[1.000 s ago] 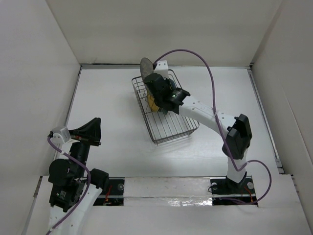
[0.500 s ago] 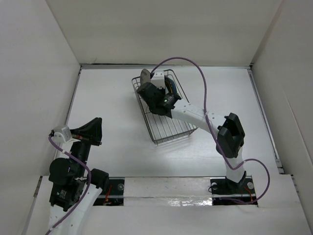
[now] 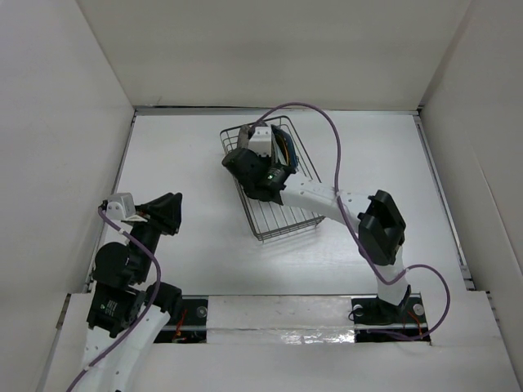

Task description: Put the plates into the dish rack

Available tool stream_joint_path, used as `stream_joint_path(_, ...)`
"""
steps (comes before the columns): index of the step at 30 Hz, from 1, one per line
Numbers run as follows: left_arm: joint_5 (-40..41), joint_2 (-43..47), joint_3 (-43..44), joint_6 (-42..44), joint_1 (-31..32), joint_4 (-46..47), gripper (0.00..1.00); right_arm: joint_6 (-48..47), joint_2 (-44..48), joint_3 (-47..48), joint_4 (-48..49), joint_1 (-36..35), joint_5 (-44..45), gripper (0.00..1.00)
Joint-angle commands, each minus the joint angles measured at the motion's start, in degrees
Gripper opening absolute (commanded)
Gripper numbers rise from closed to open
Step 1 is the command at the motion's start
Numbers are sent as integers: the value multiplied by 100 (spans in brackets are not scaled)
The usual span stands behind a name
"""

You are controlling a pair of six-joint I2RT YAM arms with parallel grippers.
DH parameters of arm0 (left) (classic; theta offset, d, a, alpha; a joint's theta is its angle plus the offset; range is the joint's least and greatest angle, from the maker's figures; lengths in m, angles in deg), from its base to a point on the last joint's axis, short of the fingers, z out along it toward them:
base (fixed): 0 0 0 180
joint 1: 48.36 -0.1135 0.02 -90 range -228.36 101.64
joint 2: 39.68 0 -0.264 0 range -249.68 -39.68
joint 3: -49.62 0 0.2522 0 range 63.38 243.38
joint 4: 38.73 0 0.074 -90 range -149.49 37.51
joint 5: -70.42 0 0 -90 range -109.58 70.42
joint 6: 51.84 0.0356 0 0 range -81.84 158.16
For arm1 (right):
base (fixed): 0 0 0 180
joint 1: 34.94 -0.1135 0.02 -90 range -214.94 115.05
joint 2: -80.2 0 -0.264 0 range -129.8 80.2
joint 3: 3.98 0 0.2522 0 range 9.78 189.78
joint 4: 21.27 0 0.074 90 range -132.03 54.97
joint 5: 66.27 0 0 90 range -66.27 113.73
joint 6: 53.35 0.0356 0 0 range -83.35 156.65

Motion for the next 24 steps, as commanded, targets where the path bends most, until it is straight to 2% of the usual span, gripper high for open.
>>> stream_joint_path(1, -128, -106, 3, 54, -10, 160, 26, 112, 184, -11, 269, -326, 343, 18)
stream_joint_path(5, -110, -106, 3, 54, -10, 160, 28, 86, 167, -55, 304, -380, 414, 35)
stream_joint_path(7, -110, -106, 3, 55, -10, 152, 29, 94, 141, -20, 217, -380, 422, 40)
stream_joint_path(8, -84, -106, -6, 54, -10, 151, 31, 86, 175, 24, 181, -380, 423, 48)
stream_joint_path(10, -84, -114, 3, 54, -10, 151, 34, -10, 272, 68, 154, -380, 423, 54)
stream_joint_path(11, -84, -114, 3, 54, -10, 151, 38, -81, 490, 25, 207, -380, 431, 66)
stream_joint_path(13, -119, -106, 3, 63, -10, 169, 43, -247, 798, -150, 495, -433, 396, 81)
stream_joint_path(14, -128, -106, -6, 72, -10, 186, 48, -457, 1183, -413, 662, -494, 300, 98)
stream_joint_path(17, -145, -123, 3, 98, -10, 187, 56, -914, 1808, -906, 1374, -556, 115, 100)
stream_joint_path(21, -75, -88, 21, 90, -10, 195, 67, -1258, 3012, -1977, 2165, -617, 351, 100)
stream_joint_path(22, -75, -62, 12, 107, -10, 195, 69, -1346, 3624, -2537, 2585, -617, 413, 100)
stream_joint_path(24, -93, -35, 21, 98, -10, 230, 72, -1627, 4286, -3111, 2957, -617, 562, 100)
